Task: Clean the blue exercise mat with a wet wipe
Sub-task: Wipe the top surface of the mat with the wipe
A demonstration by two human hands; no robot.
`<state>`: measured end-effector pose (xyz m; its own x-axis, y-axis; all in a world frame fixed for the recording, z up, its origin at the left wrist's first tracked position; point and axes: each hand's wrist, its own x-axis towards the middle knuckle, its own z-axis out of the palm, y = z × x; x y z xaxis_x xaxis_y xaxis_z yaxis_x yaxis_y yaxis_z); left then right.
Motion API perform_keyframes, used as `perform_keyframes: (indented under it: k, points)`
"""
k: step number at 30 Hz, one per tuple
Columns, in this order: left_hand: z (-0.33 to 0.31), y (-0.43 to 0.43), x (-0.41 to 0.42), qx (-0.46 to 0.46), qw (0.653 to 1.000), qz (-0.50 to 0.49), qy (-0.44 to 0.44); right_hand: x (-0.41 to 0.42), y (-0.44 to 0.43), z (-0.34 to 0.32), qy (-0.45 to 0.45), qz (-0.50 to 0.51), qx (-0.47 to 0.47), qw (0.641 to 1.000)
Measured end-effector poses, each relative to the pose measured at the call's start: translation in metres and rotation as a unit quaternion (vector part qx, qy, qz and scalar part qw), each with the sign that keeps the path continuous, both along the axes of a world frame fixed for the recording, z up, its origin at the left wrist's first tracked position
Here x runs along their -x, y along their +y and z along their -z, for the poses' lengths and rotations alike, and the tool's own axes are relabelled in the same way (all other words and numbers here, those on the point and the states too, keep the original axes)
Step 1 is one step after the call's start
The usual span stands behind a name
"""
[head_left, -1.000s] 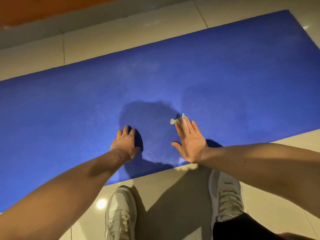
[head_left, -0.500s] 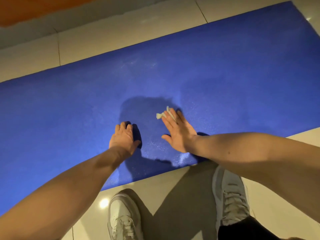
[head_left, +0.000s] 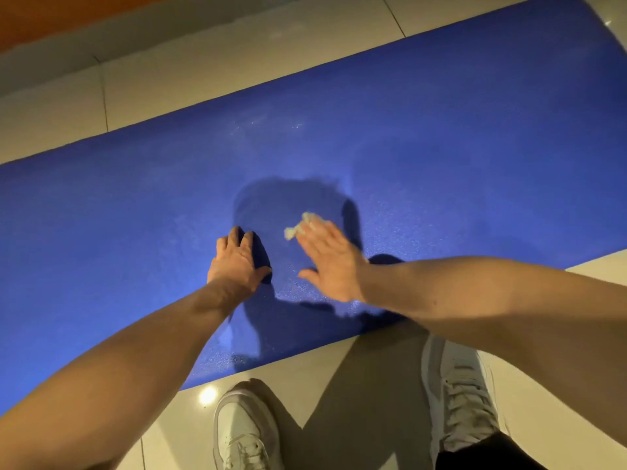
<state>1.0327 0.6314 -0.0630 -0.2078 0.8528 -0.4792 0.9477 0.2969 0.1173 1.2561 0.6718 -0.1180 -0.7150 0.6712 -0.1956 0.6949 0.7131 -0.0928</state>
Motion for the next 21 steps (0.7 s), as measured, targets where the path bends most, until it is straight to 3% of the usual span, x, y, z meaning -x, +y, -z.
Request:
perform_keyframes:
  k: [4, 7, 9, 12, 15, 17, 21]
  points:
    - [0.001, 0.001, 0.005, -0.002, 1.000, 0.000, -0.004, -0.017, 0.053, -0.008, -0.049, 0.188, 0.013, 0.981]
    - [0.000, 0.004, 0.007, 0.001, 1.000, -0.001, -0.013, -0.001, 0.050, -0.009, 0.017, 0.232, 0.033, 0.972]
    - [-0.001, 0.007, 0.010, 0.009, 1.000, -0.002, -0.023, 0.016, 0.028, -0.007, 0.047, 0.147, 0.032, 0.987]
    - [0.002, 0.008, 0.013, 0.013, 1.000, 0.002, -0.023, 0.032, -0.006, -0.006, 0.013, -0.017, 0.039, 0.999]
    - [0.006, 0.005, 0.016, 0.005, 1.000, 0.018, -0.004, 0.030, 0.013, -0.005, -0.003, -0.099, 0.004, 0.995]
    - [0.007, 0.005, 0.017, 0.004, 1.000, 0.029, 0.007, 0.026, 0.051, -0.004, 0.013, -0.048, 0.004, 0.999]
    - [0.003, 0.006, 0.017, 0.014, 1.000, 0.027, 0.004, 0.020, 0.111, -0.006, -0.029, 0.162, 0.020, 0.986]
